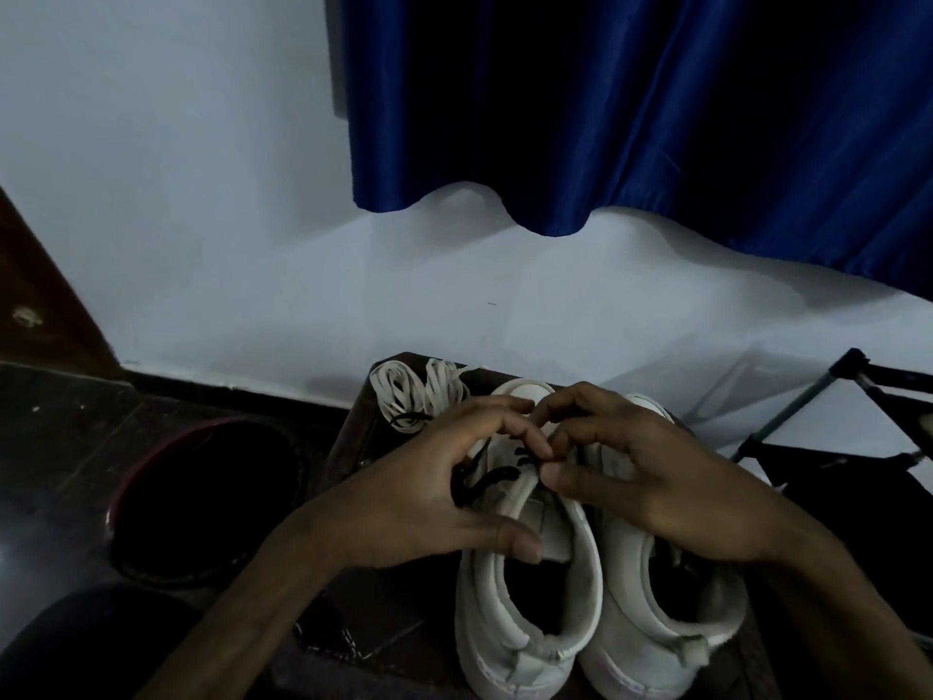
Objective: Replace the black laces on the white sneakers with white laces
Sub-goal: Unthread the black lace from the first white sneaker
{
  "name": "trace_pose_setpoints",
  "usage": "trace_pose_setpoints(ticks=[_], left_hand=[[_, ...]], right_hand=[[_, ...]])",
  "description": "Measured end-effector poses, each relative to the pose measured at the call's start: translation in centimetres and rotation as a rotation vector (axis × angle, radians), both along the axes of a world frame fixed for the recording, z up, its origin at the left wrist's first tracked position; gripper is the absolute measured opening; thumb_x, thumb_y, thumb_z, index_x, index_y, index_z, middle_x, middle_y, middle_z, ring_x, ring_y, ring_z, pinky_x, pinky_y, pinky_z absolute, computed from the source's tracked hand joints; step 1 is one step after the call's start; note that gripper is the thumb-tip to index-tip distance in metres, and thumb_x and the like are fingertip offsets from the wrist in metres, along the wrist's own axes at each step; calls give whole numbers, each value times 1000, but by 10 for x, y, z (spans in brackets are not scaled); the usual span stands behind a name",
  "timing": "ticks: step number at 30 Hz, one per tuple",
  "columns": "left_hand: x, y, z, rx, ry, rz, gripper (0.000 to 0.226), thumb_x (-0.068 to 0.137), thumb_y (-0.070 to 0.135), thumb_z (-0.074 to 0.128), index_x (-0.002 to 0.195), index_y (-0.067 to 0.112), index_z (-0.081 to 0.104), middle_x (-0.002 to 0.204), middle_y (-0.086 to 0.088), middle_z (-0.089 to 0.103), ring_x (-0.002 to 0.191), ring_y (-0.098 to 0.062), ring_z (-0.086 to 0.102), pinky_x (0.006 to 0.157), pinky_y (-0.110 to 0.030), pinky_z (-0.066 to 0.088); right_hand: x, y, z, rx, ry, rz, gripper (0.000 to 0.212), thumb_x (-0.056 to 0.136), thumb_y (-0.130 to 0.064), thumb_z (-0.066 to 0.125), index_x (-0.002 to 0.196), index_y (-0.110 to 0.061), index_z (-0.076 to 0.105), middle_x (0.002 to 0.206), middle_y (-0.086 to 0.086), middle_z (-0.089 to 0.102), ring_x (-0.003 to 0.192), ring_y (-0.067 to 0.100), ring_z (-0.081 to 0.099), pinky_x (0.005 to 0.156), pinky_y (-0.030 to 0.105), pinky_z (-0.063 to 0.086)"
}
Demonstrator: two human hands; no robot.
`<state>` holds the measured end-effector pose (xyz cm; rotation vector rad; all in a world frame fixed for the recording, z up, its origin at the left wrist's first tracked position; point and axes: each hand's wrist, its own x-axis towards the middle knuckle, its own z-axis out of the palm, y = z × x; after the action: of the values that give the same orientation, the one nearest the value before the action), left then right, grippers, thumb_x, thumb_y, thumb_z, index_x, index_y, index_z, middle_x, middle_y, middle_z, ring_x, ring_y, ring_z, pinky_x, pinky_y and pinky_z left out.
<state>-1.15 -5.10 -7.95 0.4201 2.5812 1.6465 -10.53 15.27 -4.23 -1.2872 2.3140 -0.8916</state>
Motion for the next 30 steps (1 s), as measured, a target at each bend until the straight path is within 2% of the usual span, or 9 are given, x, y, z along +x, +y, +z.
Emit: trace_pose_setpoints(ticks=[3, 7, 10, 12, 14, 19, 23, 27, 30], left_hand=[[-2, 1, -12, 33, -14, 74, 62, 61, 36, 92, 113, 36, 59, 141, 23, 40, 138, 10, 29, 113, -17, 29], [-1, 5, -17, -51, 21, 84, 64, 58, 46, 90, 114, 50, 59, 143, 40, 22, 139, 18, 9, 119, -35, 19], [-1, 5, -15, -76, 18, 63, 64, 59, 51, 88, 114, 57, 55, 139, 47, 16, 131, 28, 1, 118, -43, 15], [-5, 0, -17, -77, 34, 20, 58, 61, 62, 81, 113, 58, 55, 143, 41, 21, 139, 18, 6, 118, -50, 17], [-9, -7, -19, -75, 19, -28, 53, 67, 67, 70, 117, 59, 55, 145, 37, 23, 143, 9, 13, 118, -51, 18], [-11, -13, -24, -77, -5, -49, 53, 72, 58, 77, 119, 59, 53, 148, 37, 14, 141, 14, 5, 120, -48, 13], [-12, -8, -26, -69, 79, 21, 58, 62, 56, 85, 112, 54, 55, 146, 36, 15, 139, 11, 10, 119, -45, 16], [-11, -11, -27, -54, 125, 47, 61, 59, 53, 88, 113, 51, 59, 148, 32, 18, 142, 4, 16, 118, -47, 17], [-9, -12, -29, -50, 137, 54, 63, 61, 53, 87, 117, 52, 57, 149, 33, 16, 141, 6, 16, 118, -47, 19]], right_hand=[[-1, -3, 0, -15, -101, 5, 12, 91, -26, 64, 82, -23, 71, 113, -11, 58, 115, 10, 56, 97, 21, 41], [-8, 3, -3, -181, -356, -106, 25, 85, -17, 51, 87, 2, 68, 109, 5, 62, 107, 20, 61, 91, 25, 47], [-6, 4, -5, -270, -508, -235, 27, 84, -21, 49, 86, 4, 60, 97, 11, 61, 96, 28, 59, 81, 27, 47], [-5, 2, -6, -236, -397, -225, 37, 92, -35, 52, 83, 1, 59, 90, 7, 56, 91, 25, 58, 80, 30, 44], [-3, 0, -2, -155, -213, -168, 45, 90, -45, 56, 84, -1, 62, 93, 1, 57, 94, 19, 60, 84, 29, 46], [6, -1, 19, 109, 2, -153, 18, 83, -49, 67, 86, -32, 71, 120, -19, 58, 118, 2, 56, 95, 33, 46], [18, -5, 31, 252, 198, -126, 22, 75, -62, 62, 89, -46, 68, 130, -34, 48, 127, -6, 43, 97, 28, 43], [24, -11, 25, 297, 352, -115, 15, 81, -55, 66, 91, -44, 65, 129, -38, 45, 123, -10, 38, 97, 25, 41], [26, -14, 21, 264, 418, -108, 13, 81, -52, 62, 86, -41, 66, 126, -37, 48, 120, -8, 42, 94, 26, 42]])
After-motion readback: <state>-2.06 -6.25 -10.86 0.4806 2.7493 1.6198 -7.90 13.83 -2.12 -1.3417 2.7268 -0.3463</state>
